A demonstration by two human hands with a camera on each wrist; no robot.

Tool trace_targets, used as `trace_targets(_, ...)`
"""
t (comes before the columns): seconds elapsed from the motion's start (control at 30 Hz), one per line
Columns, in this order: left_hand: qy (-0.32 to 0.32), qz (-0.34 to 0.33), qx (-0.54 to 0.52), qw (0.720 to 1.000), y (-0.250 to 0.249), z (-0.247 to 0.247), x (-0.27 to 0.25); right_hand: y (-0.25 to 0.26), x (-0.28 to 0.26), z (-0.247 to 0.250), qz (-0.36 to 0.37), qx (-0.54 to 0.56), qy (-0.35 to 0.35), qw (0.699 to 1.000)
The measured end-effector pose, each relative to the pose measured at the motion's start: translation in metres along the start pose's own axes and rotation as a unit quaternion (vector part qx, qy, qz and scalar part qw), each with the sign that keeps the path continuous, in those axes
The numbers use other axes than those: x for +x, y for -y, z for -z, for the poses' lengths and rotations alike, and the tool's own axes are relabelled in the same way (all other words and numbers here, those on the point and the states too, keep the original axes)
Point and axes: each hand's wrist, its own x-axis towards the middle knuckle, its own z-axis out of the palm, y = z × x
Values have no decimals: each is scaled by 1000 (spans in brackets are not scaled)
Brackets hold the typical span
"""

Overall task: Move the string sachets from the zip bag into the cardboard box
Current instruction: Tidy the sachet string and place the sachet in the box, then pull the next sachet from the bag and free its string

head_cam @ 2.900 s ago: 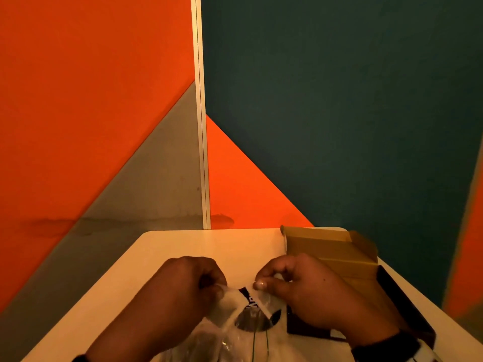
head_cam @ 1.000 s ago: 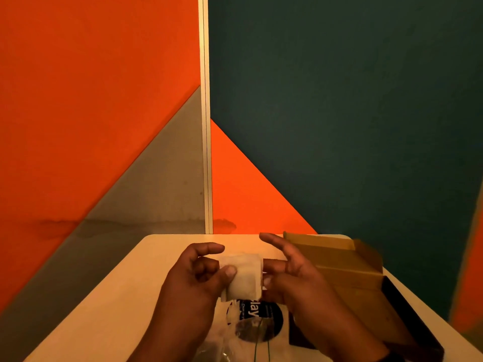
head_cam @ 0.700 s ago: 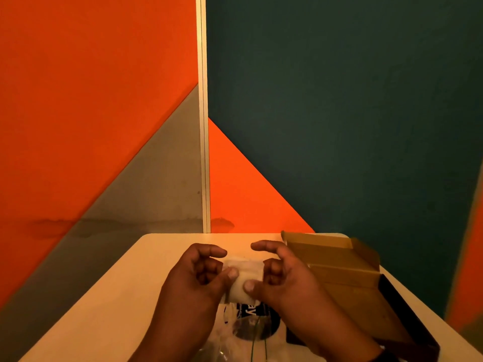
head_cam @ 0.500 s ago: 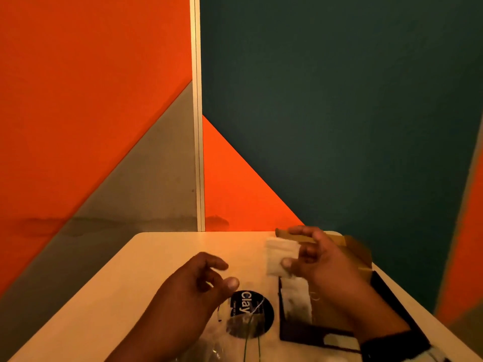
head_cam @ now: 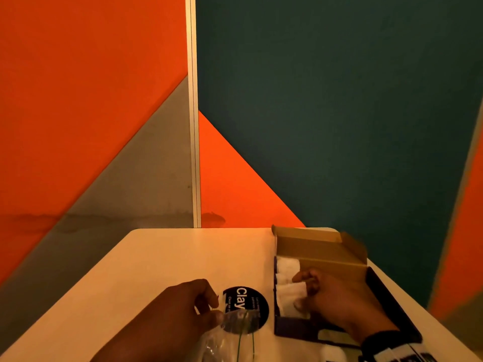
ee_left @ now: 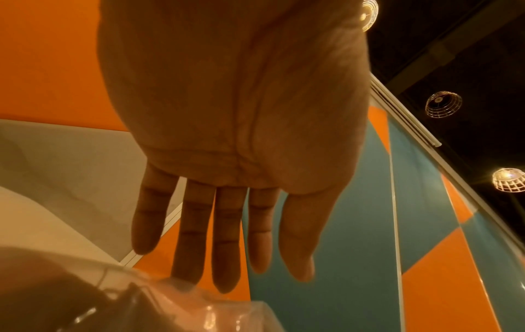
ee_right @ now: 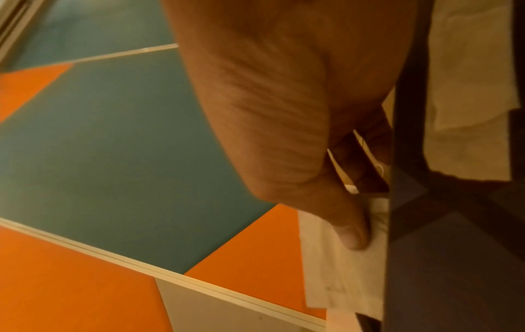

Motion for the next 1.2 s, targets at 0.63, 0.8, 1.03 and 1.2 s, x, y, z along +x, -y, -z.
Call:
trace_targets(0.63, 146, 23, 169, 974, 9, 20, -10, 3, -3, -2, 3, -124, -23, 992)
trace_targets(0.8, 140, 27, 145, 979, 13, 28, -13, 5, -7, 1, 1, -117, -31, 993)
trace_targets(1.03, 178, 52, 168, 968, 12, 24, -11, 7, -7, 3, 19, -170, -43, 984)
trace_targets(1.2, 177, 35, 200, 963, 15, 19, -8, 42, -30, -5, 156, -224, -75, 959)
